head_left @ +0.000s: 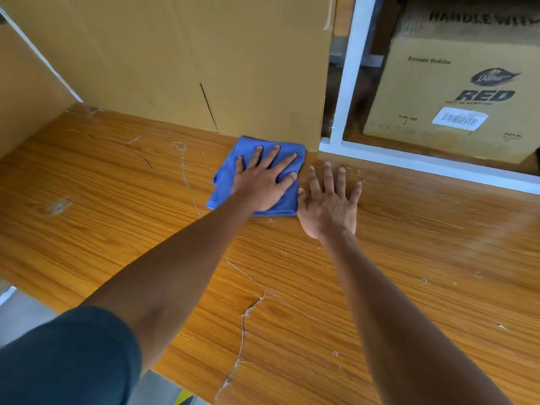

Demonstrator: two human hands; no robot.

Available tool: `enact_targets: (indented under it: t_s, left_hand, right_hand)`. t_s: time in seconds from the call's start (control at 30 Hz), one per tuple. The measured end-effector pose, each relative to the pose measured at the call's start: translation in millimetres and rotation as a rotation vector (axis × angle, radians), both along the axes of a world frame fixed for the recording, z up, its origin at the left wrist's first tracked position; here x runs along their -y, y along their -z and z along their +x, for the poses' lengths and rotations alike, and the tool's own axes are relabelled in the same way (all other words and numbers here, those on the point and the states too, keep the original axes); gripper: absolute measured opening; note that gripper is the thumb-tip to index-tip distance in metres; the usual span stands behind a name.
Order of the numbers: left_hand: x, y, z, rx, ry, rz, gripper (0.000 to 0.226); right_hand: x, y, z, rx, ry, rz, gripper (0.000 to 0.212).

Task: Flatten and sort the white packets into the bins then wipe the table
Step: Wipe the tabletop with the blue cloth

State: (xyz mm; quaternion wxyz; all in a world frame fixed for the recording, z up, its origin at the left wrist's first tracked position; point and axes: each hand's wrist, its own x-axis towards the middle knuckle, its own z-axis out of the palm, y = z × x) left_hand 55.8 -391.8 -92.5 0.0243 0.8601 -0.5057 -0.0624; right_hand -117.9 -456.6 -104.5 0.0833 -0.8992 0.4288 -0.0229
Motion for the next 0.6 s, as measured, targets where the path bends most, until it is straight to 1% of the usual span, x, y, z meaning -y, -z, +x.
enact_targets:
  t_s: [0.07, 0.13, 0.3, 0.37, 0.43, 0.5, 0.53, 0.6]
  left_hand:
    - [14, 2, 5, 0.004, -0.029, 0.009, 0.061]
    - [9, 6, -1, -0.008, -0.036, -0.002, 0.060]
    - [-7, 9, -11, 0.025, 0.091, -0.025, 0.061]
    - [-1, 6, 4, -0.010, 0.035, -0.034, 0.061]
    - [7, 1, 16, -0.029, -0.104, -0.020, 0.060]
    - [11, 0, 16, -0.033, -0.184, 0.011, 0.061]
    - [10, 0, 11, -0.036, -0.181, 0.025, 0.062]
    - [4, 1, 0, -0.008, -0.073, 0.025, 0.062]
  right_hand:
    - [1, 2, 0, -0.005, -0.004, -0.017, 0.068]
    - [1, 2, -1, -0.004, -0.001, -0.008, 0.066]
    - [2, 2, 0, 0.013, 0.008, -0.003, 0.064]
    - [2, 2, -1, 0.017, 0.004, -0.003, 0.063]
    - [2, 2, -2, 0.023, 0.003, -0.009, 0.062]
    - [2, 2, -3, 0.024, 0.005, -0.017, 0.062]
    - [2, 2, -2, 0.023, 0.004, -0.015, 0.062]
    - [2, 1, -2, 0.027, 0.008, -0.006, 0.063]
